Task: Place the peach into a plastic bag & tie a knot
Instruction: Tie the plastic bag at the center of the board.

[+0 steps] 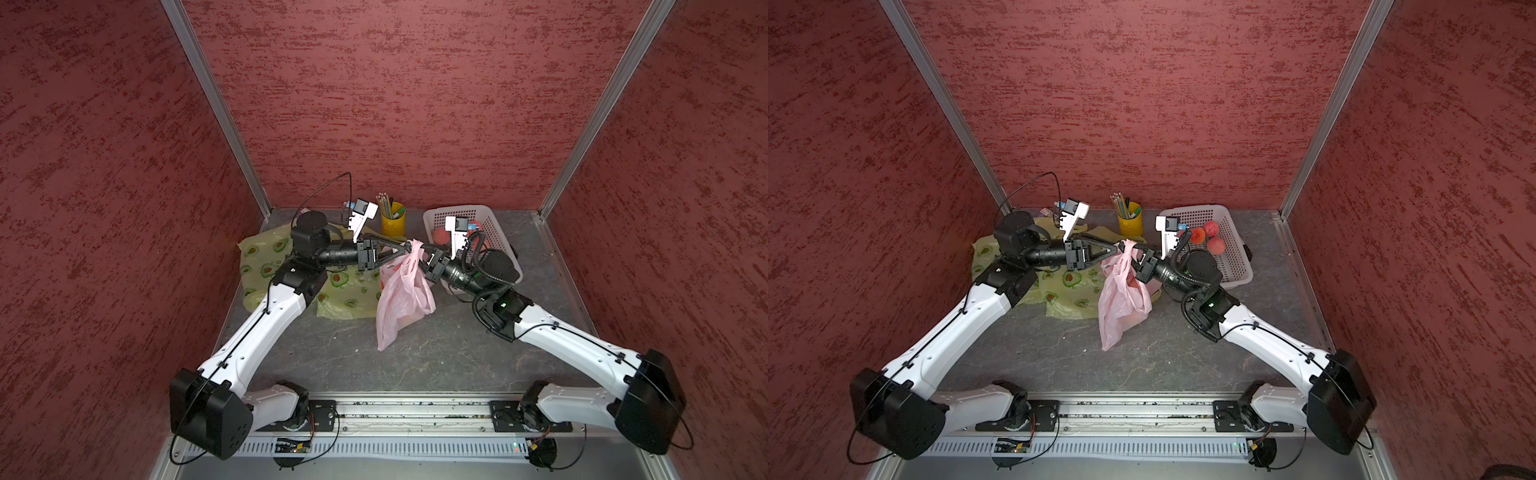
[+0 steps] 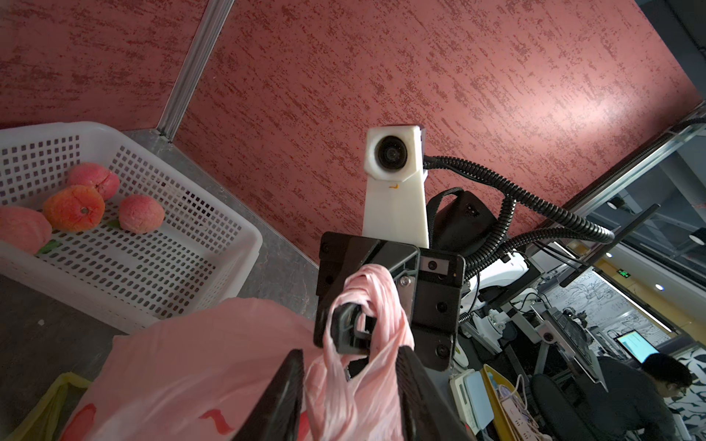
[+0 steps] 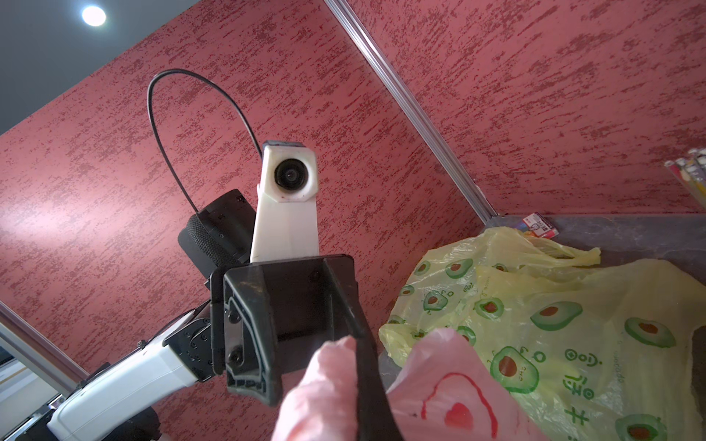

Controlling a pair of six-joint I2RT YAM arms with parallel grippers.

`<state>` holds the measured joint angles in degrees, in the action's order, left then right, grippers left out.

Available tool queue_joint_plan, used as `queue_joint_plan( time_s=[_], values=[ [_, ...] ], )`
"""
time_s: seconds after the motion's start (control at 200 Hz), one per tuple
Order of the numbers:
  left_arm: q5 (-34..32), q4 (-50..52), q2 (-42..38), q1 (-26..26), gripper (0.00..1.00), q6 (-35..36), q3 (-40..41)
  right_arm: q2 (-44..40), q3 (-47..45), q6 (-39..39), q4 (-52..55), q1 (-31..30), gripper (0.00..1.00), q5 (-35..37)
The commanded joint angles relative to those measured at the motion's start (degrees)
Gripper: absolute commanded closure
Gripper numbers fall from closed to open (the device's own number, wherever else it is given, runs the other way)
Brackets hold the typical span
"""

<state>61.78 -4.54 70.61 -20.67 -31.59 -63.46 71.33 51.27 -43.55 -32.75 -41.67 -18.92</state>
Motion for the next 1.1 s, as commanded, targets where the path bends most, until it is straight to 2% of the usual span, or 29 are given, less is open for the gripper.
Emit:
queue_joint_plan(
  time_s=[0.0,0.205,0.311,0.411,0.486,0.601,0.741,0.857,0.957,1.092],
  values=[
    [0.1,0.4,0.0,-0.4,0.67,1.5,-0.5,-0.1,2.6,-0.7,-0.3,0.3,1.0,-0.4],
    [-0.4,1.6,-0.1,-0.5,0.86,2.7,-0.3,0.0,2.5,-0.5,0.1,0.3,1.0,-0.3],
    [-1.5,2.2,0.0,-0.3,1.0,3.4,0.1,-0.1,2.7,0.3,1.3,0.3,1.0,-0.1],
    [-5.7,6.4,0.8,0.0,1.0,5.8,0.0,-0.2,3.0,2.9,4.8,0.2,1.0,1.4],
    [-8.1,8.3,2.2,0.1,1.0,7.2,0.5,-0.1,2.8,6.0,10.7,0.2,1.0,5.0],
    [-9.6,4.8,5.5,0.3,1.0,6.0,4.0,1.3,2.2,8.4,17.8,0.2,1.0,9.6],
    [-9.6,-1.3,10.2,0.4,1.0,3.2,7.8,3.8,3.6,8.9,23.4,0.1,1.0,11.2],
    [-9.3,-4.9,11.6,0.5,1.0,1.7,9.1,4.7,6.0,10.3,28.8,0.1,0.71,14.4],
    [-8.9,-5.0,11.8,0.5,1.0,1.9,9.0,4.2,7.6,12.2,33.4,0.1,0.55,18.0],
    [-8.4,-4.5,11.7,1.0,1.0,2.1,8.6,2.0,9.1,14.7,39.6,0.1,0.41,21.6]
  ],
)
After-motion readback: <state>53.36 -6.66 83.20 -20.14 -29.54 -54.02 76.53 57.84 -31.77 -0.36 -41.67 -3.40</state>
